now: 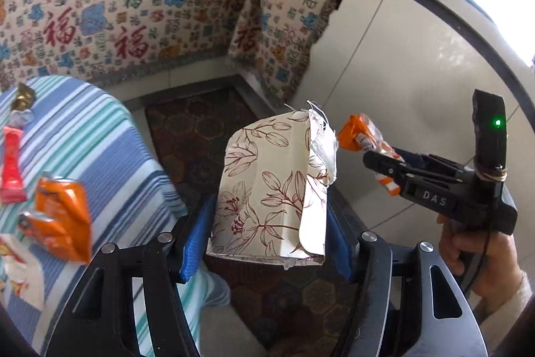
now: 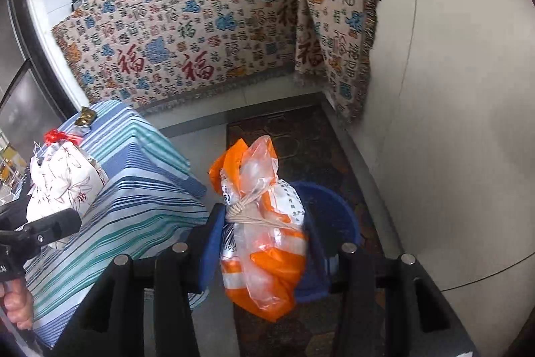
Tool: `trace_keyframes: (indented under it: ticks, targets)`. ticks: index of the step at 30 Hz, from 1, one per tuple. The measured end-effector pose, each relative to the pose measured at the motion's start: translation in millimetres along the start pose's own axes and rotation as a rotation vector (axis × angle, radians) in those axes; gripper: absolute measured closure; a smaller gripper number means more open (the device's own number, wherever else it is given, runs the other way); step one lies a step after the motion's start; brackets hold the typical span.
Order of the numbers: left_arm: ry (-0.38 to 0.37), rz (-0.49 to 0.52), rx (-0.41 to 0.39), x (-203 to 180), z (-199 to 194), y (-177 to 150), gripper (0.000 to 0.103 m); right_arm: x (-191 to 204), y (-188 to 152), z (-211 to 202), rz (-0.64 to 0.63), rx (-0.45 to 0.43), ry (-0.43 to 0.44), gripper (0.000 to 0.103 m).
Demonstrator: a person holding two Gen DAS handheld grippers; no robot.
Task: Collect trash
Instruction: 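Carry both bags over the blue wastebasket and open both tools to drop them, then return both tools to the table toward the wrapped snack bar and white wrapper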
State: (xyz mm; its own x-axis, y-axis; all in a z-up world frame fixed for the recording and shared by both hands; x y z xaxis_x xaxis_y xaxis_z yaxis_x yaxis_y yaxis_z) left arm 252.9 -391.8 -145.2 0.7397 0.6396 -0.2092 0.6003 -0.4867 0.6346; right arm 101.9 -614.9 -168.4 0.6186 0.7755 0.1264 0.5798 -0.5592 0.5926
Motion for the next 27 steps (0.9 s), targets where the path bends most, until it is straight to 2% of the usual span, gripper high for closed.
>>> trace_keyframes:
  ticks: [6,14,15,16,17,21,27]
  targets:
    - [-0.036,0.004,0.05,-17,64,20,0.039,-35,5,43,0.024,0.04,-0.058,0.056]
    - [-0.03,-0.027,0.071,-16,111,25,0.037,-60,-4,78,0.048,0.075,-0.099,0.053]
    - [-0.03,-0.034,0.07,-15,117,26,0.031,-63,-4,80,0.053,0.072,-0.109,0.053]
    - [-0.033,-0.043,0.073,-15,123,28,0.022,-64,-5,81,0.06,0.073,-0.115,0.045]
    - [-0.04,-0.05,0.067,-15,127,29,0.021,-65,-5,83,0.066,0.072,-0.117,0.04]
    - [-0.056,-0.039,0.074,-17,139,36,0.021,-66,-2,81,0.061,0.05,-0.104,0.04]
    - [-0.038,-0.053,0.042,-10,119,34,0.019,-56,1,57,0.047,-0.041,-0.099,0.04]
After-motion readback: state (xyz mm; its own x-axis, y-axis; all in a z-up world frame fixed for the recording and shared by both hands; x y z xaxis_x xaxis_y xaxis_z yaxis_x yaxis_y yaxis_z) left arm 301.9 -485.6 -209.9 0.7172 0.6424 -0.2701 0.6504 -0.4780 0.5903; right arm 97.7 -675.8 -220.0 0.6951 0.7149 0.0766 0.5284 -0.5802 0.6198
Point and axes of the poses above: each gripper's, at about its wrist camera, not at the fingertips, and z roughly the way its jaws point, x to its left, y to its top, the point moved 3 cm from there along z, roughly the way its jaws point, and after that the axes turned 7 degrees about z, right-handed, at the moved point
